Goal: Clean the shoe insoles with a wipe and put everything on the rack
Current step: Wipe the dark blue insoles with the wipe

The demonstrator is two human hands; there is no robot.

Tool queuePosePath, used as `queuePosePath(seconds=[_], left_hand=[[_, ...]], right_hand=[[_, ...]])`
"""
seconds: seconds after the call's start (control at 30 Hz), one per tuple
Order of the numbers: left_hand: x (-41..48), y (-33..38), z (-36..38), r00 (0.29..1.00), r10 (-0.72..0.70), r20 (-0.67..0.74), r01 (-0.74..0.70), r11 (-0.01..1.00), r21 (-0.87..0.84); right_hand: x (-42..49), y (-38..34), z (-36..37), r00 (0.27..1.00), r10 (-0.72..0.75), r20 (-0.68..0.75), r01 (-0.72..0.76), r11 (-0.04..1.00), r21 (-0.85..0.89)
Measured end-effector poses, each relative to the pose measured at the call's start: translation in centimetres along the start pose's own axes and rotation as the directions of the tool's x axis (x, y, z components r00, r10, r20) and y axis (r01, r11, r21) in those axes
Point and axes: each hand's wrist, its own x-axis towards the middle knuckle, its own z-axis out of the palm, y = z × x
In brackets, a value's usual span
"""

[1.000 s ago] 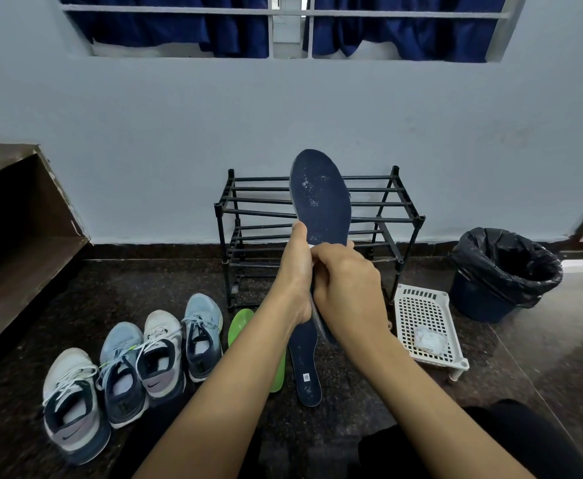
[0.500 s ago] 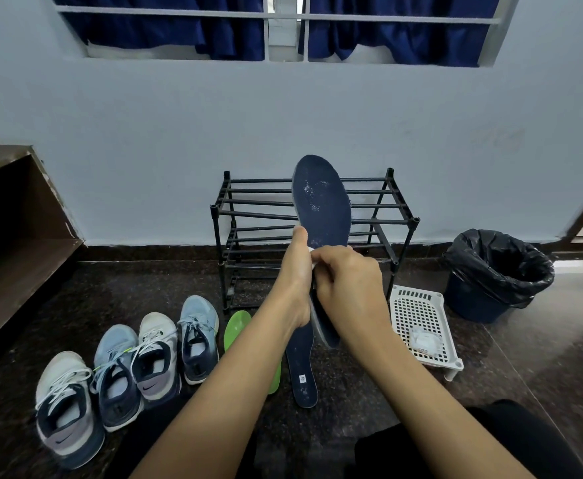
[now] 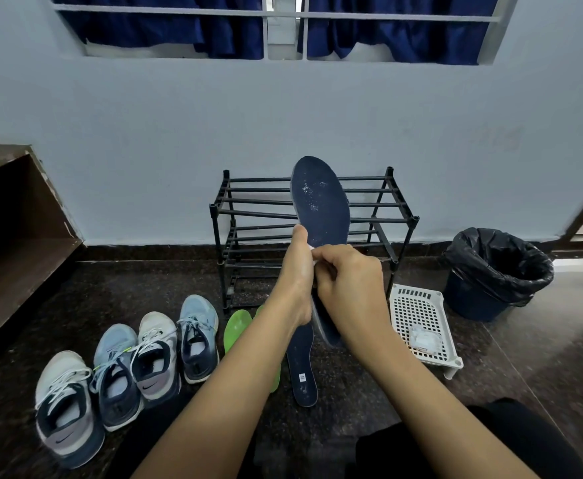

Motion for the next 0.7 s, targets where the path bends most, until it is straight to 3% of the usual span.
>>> queuePosePath(seconds=[0.23,0.43,0.7], left_hand=[[0.0,-0.8,0.6,0.999,0.006,0.033,-0.008,0.999,0.039],[0.5,-0.2,-0.1,1.0,0.018,-0.007,-0.018,1.0,0.017],[0.4,-0.7,0.2,1.0,0.025,0.018,-0.027,0.997,0.073]], right_hand=[[1.0,1.0,-0.5,0.996,0.06,-0.072,-0.06,0.998,0.002],[-0.2,0.1,0.1,0.999,0.036,0.03,-0.035,0.999,-0.017],[0.7,0.7,-0.2,0.997,0.035,-0.071,-0.036,0.999,-0.014]])
